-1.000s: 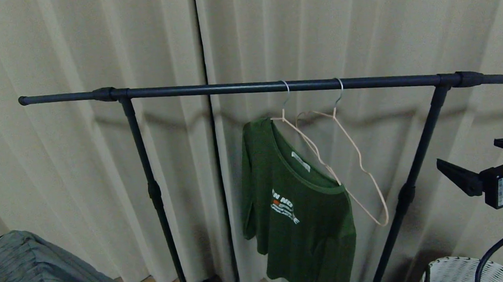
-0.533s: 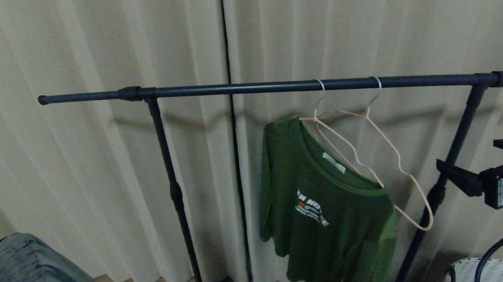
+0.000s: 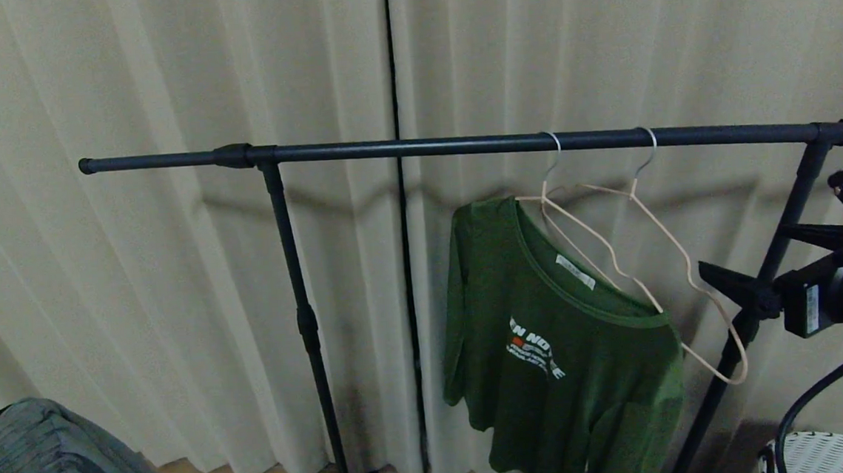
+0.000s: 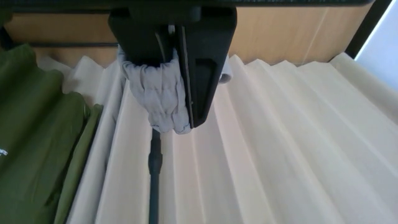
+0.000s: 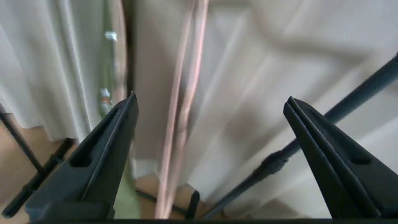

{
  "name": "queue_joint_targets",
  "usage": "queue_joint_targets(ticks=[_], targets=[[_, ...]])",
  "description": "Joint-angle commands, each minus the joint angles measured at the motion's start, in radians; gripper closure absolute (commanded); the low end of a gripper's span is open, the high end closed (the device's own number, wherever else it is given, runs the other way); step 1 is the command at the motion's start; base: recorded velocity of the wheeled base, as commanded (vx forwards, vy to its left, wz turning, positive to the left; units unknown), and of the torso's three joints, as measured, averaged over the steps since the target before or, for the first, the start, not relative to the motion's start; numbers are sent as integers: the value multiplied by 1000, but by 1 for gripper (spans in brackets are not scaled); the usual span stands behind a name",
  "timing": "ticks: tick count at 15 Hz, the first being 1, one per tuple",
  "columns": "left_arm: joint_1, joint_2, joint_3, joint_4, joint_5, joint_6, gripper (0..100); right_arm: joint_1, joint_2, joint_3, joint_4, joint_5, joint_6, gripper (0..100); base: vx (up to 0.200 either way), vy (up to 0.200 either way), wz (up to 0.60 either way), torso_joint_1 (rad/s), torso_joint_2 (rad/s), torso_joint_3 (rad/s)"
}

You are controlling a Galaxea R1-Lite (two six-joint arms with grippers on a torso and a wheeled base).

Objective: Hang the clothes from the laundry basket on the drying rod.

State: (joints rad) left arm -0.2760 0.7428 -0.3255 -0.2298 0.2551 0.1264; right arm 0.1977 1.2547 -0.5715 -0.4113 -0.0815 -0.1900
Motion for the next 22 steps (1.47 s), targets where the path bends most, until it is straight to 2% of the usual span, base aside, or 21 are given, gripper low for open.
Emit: queue_joint_targets(ticks=[1,2,3,5,9,17,18,22], targets=[[-2,-25,3,1,0,1,100,-1,131,-56,5,-15,0,0,0,0,0,0,0,0],[0,-26,3,0,0,1,100,-1,140,-59,6,-18,0,0,0,0,0,0,0,0],[-2,-34,3,1,0,2,100,0,209,-113,74,-72,1,0,0,0,0,0,0,0],[-2,-36,10,1,0,2,100,3,276,-182,138,-96,29,0,0,0,0,0,0,0],[-2,-37,16,0,0,1,100,3,356,-245,155,-109,78,0,0,0,0,0,0,0],[-3,-36,17,0,0,2,100,11,362,-298,239,-107,149,0,0,0,0,0,0,0],[-3,-36,17,0,0,2,100,11,361,-298,239,-107,149,100,0,0,0,0,0,0],[-3,-36,16,0,0,2,100,8,347,-298,241,-107,152,100,0,0,0,0,0,0]])
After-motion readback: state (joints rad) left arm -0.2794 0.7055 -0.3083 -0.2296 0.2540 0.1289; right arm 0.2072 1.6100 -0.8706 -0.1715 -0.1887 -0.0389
